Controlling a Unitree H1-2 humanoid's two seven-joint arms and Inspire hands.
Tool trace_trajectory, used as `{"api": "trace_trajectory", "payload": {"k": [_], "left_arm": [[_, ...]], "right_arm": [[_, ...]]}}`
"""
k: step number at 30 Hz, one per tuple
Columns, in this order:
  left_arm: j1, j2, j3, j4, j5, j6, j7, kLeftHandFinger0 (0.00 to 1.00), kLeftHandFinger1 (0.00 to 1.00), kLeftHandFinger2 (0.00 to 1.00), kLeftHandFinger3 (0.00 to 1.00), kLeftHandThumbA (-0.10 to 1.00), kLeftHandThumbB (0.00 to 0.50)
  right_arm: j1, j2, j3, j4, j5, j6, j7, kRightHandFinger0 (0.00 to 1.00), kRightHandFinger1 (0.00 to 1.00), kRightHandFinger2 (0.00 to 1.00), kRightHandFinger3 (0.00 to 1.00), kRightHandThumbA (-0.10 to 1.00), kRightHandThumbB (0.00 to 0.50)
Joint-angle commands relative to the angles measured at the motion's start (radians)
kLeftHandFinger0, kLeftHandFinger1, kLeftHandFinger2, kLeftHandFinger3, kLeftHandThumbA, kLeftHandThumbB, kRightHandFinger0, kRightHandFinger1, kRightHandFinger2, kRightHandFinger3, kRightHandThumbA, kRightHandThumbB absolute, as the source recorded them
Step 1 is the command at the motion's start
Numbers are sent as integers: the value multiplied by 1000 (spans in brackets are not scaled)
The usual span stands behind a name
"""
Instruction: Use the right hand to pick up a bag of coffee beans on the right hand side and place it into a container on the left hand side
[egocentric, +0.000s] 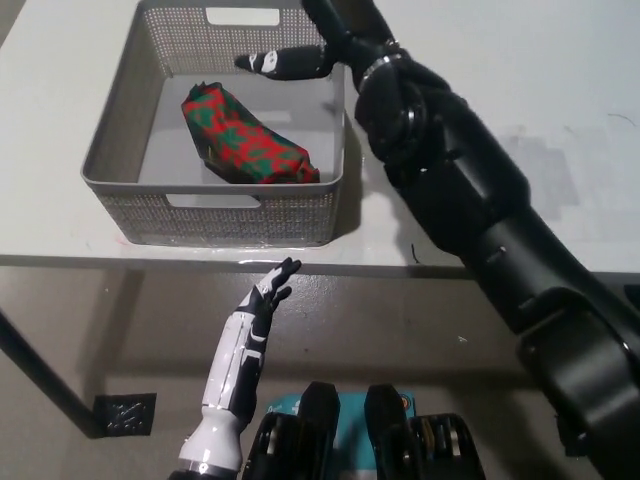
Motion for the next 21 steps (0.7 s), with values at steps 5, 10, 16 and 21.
{"api": "trace_trajectory", "payload": {"k": [5,10,16,21], "left_arm": [[17,-8,-3,-45,4,-32,-8,1000,1000,1000,1000,1000,500],[15,17,21,-51,-23,-49,-18,1000,1000,1000,1000,1000,496],[28,46,33,-59,-12,-56,-20,1000,1000,1000,1000,1000,482],[38,53,39,-52,-13,-43,-16,1000,1000,1000,1000,1000,457]], "right_arm": [[88,-69,-190,-524,189,22,55,1000,1000,1000,1000,1000,416],[226,-91,-312,-825,314,62,70,1000,1000,1000,1000,1000,397],[441,-91,-366,-1118,382,79,69,1000,1000,1000,1000,1000,409],[622,-59,-372,-1321,399,87,45,1000,1000,1000,1000,1000,397]]}}
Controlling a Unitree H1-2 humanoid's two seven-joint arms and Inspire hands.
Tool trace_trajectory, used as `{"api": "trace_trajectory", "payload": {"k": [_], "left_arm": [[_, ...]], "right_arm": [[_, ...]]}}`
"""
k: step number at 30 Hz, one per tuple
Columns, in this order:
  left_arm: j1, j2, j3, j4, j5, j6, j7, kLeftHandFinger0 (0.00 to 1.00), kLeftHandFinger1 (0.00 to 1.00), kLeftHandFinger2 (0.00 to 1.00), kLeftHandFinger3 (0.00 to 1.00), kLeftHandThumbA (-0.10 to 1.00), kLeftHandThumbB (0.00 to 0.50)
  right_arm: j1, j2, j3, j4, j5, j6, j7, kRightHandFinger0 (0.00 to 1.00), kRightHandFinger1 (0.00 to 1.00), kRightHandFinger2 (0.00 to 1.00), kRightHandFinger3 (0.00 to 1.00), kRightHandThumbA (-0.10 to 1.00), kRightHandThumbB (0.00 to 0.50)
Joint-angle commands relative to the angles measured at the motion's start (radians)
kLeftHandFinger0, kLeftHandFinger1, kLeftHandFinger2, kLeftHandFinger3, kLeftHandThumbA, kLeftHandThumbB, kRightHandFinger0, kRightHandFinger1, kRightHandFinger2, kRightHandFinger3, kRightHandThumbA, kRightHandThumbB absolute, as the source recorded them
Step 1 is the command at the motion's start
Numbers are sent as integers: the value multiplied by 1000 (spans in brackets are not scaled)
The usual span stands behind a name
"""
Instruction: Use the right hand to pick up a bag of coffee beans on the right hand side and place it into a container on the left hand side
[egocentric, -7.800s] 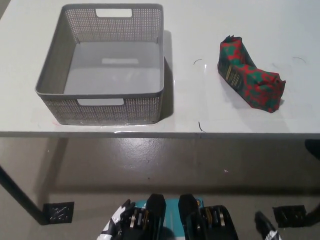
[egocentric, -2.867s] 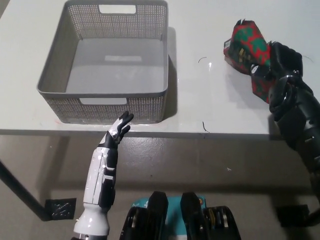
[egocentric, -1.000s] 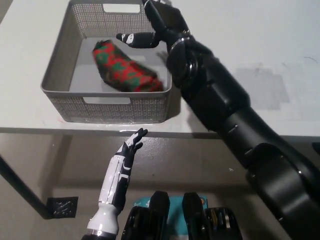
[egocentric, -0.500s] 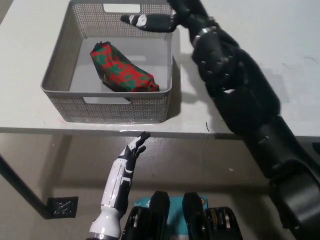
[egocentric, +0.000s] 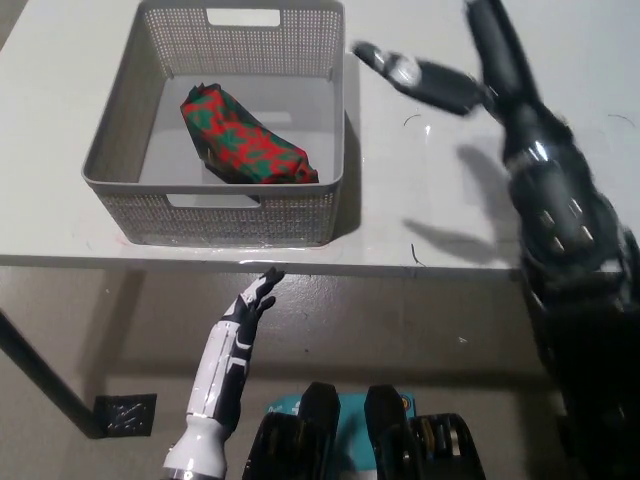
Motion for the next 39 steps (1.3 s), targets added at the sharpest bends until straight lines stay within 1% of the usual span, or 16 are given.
{"api": "trace_trajectory", "payload": {"k": [1,4,6,8,13,15,18,19,22,27,29,30,33,35,38,39], "left_arm": [[17,25,18,-51,-11,-44,-16,1000,1000,1000,1000,1000,460],[17,29,24,-51,-12,-34,-12,1000,1000,1000,1000,1000,465],[17,33,26,-48,-10,-36,-11,1000,1000,1000,1000,1000,469],[17,38,28,-36,2,-50,-4,1000,1000,1000,1000,1000,478],[4,48,32,-21,26,-67,6,1000,1000,1000,1000,1000,489],[7,49,38,-13,21,-68,8,1000,1000,1000,1000,1000,468],[9,52,44,1,26,-76,9,1000,1000,1000,1000,1000,439],[9,53,47,6,25,-79,8,1000,1000,1000,1000,1000,430],[7,53,53,13,19,-70,5,1000,1000,1000,1000,1000,426],[7,57,59,24,11,-85,0,1000,1000,1000,1000,1000,447],[10,56,61,21,7,-80,0,1000,1000,1000,1000,1000,450],[10,55,62,22,7,-81,0,1000,1000,1000,1000,1000,444],[-3,56,64,29,-2,-70,-6,1000,1000,1000,1000,1000,442],[-16,60,66,54,-5,-88,-8,1000,1000,1000,1000,1000,432],[-44,68,69,88,5,-98,-5,1000,1000,1000,1000,1000,435],[-48,68,68,93,9,-97,-5,1000,1000,1000,1000,1000,436]], "right_arm": [[184,-1,-117,-562,226,36,6,1000,1000,1000,1000,1000,381],[291,3,-103,-609,236,-7,-5,1000,1000,1000,1000,1000,321],[354,11,-93,-632,252,-26,-9,1000,1000,1000,1000,1000,327],[434,19,-73,-649,243,-50,-15,1000,1000,1000,1000,1000,355],[598,12,-39,-653,231,-114,-12,1000,1000,1000,1000,1000,326],[668,12,-26,-629,232,-149,-13,1000,1000,1000,1000,1000,337],[748,6,-8,-583,219,-230,-16,1000,1000,1000,1000,1000,297],[778,3,0,-567,216,-257,-14,1000,1000,1000,1000,1000,293],[831,0,16,-523,235,-306,-6,1000,1000,1000,1000,1000,295],[900,10,40,-420,225,-394,-20,1000,1000,1000,1000,1000,336],[914,15,46,-374,217,-433,-28,1000,1000,1000,1000,1000,328],[923,16,49,-347,219,-449,-29,1000,1000,1000,1000,1000,337],[925,25,48,-291,223,-466,-35,1000,1000,1000,1000,1000,353],[926,30,49,-251,228,-484,-36,1000,1000,1000,1000,1000,328],[919,35,38,-202,219,-528,-52,1000,1000,1000,1000,1000,312],[922,35,33,-196,211,-534,-57,1000,1000,1000,1000,1000,323]]}}
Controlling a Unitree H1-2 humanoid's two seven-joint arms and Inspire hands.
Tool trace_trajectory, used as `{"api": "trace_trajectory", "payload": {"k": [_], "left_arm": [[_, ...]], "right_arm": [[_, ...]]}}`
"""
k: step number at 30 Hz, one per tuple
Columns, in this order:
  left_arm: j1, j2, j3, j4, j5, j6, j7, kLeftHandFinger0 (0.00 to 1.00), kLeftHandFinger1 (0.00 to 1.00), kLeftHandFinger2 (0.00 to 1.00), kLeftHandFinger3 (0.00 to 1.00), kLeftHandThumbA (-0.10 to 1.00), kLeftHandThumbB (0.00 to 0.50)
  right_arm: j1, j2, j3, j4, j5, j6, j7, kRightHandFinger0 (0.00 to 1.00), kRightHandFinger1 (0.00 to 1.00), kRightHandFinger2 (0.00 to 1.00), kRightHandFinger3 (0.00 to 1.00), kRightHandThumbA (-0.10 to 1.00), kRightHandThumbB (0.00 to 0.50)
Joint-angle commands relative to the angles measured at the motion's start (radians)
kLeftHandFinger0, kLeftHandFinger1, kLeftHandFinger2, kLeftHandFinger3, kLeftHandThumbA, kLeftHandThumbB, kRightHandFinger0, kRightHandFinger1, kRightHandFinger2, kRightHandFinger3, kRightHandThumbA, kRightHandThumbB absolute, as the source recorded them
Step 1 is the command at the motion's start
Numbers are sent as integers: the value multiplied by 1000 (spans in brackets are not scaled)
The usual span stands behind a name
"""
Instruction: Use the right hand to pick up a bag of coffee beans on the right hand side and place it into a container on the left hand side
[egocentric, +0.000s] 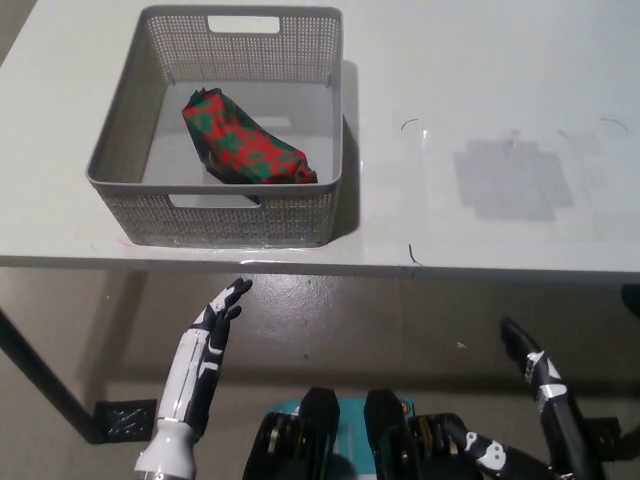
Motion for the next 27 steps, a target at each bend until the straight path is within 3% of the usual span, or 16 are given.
{"api": "trace_trajectory", "payload": {"k": [1,6,10,18,27], "left_arm": [[-45,13,12,23,1,-57,-6,1000,1000,1000,1000,1000,438],[-31,19,7,42,1,-34,-11,1000,1000,1000,1000,1000,404],[-22,19,13,60,-2,-43,-3,1000,1000,1000,1000,1000,388],[13,17,19,47,21,-72,17,1000,1000,1000,1000,1000,365],[46,7,14,-18,15,-66,6,1000,1000,1000,1000,1000,379]], "right_arm": [[-2,18,-11,38,14,-142,-47,1000,1000,1000,1000,1000,321],[13,19,-17,79,18,-181,-53,1000,1000,1000,1000,1000,303],[18,13,-15,87,11,-185,-48,1000,1000,1000,1000,1000,332],[35,-8,-7,66,37,-197,-28,1000,1000,1000,1000,1000,332],[71,-14,-8,20,-1,-211,-43,1000,1000,1000,1000,1000,347]]}}
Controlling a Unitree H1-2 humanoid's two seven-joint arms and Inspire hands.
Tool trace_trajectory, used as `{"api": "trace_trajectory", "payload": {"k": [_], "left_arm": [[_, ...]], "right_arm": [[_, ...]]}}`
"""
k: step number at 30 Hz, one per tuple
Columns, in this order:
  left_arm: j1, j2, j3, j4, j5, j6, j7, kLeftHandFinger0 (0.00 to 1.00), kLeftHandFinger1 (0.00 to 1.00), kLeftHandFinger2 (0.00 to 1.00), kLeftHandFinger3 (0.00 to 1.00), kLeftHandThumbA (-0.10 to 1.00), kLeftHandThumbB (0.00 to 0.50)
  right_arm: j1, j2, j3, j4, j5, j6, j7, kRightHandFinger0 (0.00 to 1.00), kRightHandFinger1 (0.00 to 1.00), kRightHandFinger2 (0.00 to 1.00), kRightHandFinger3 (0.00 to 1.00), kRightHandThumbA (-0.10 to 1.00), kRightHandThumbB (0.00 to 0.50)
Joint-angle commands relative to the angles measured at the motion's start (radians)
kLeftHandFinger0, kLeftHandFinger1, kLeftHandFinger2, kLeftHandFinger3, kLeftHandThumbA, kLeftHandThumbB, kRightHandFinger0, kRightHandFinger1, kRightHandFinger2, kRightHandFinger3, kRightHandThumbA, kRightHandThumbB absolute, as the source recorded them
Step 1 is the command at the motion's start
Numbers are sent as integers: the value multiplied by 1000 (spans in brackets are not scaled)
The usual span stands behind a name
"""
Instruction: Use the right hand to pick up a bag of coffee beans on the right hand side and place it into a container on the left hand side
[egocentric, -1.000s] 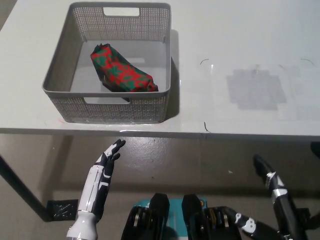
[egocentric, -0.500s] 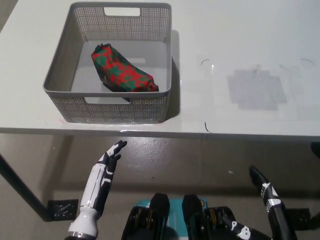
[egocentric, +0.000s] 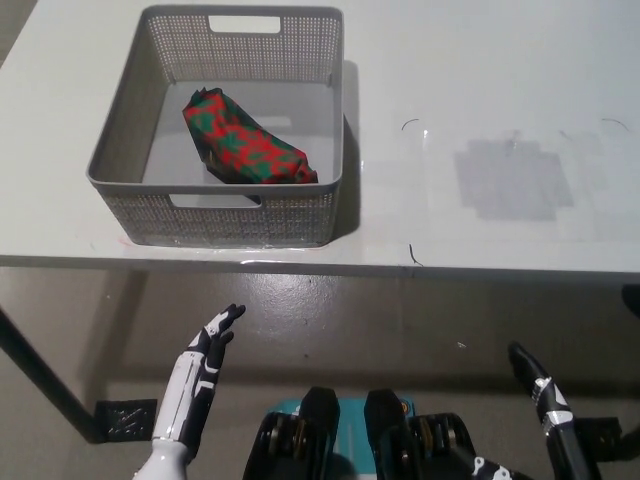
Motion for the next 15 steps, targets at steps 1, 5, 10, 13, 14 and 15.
{"api": "trace_trajectory", "payload": {"k": [1,5,10,13,14,15], "left_arm": [[-3,-7,5,-69,5,-32,3,1000,1000,1000,1000,1000,386],[-5,-9,5,-113,11,-8,1,1000,1000,1000,1000,1000,407],[7,-31,3,-176,45,46,17,1000,1000,1000,1000,1000,416],[6,-41,0,-195,62,71,16,1000,1000,1000,1000,1000,383],[9,-43,-1,-201,63,80,12,1000,1000,1000,1000,1000,389],[7,-44,0,-202,63,91,10,1000,1000,1000,1000,1000,391]], "right_arm": [[14,-2,-1,-43,-9,-70,-14,1000,1000,1000,1000,1000,358],[20,1,-1,-58,-22,-64,-16,1000,1000,1000,1000,1000,366],[8,-6,-5,-29,-35,-86,-21,1000,1000,1000,1000,1000,315],[0,-3,-9,-31,-33,-78,-23,1000,1000,1000,1000,1000,357],[2,-2,-6,-33,-25,-77,-21,1000,1000,1000,1000,1000,350],[-3,-3,-4,-31,-11,-76,-16,1000,1000,1000,1000,1000,350]]}}
